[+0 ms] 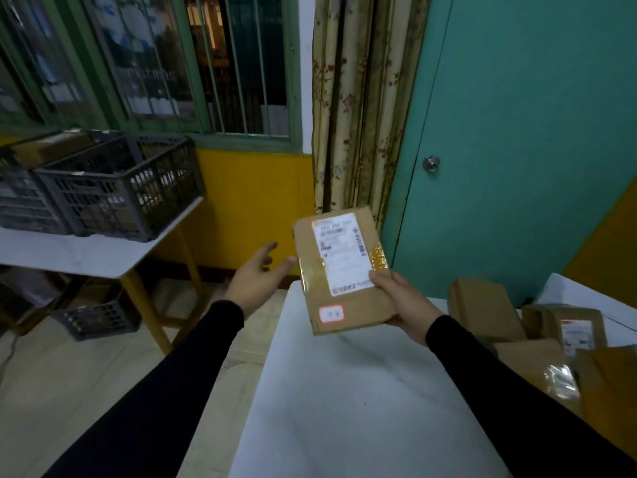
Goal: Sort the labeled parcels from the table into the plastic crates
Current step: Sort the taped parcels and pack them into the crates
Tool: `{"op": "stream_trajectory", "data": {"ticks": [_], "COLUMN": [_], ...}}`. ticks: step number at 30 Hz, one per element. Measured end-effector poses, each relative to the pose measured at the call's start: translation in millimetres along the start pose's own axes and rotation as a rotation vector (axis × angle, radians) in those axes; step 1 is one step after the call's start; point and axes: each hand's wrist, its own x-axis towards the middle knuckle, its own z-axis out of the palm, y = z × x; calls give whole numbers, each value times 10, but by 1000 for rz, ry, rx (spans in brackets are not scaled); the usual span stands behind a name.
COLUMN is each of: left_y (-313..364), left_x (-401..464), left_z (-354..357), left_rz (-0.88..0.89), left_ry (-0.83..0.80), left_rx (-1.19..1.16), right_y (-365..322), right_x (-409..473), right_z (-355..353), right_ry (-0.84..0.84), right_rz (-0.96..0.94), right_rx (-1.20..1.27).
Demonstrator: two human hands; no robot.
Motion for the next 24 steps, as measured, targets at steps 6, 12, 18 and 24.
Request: {"op": "stream_trajectory", "data": {"ticks": [6, 12, 18, 24], "left_y": [189, 172, 165, 186], "left_x": [-119, -58, -33, -38], "left_z": [296, 291, 307, 320], "left_rz": [67, 114, 130, 158], "left_ry": [-151, -112, -116, -112], "left_rx": [-513, -583, -547, -478], "right_y": [-21, -9, -42, -138], "right_x": [-20, -42, -84, -139], "right_z": [221, 195, 188, 176], "right_ry": [-20, -14, -12, -14], "right_rz": [-121, -252, -269, -269], "right_rx": [152, 16, -1, -42]}}
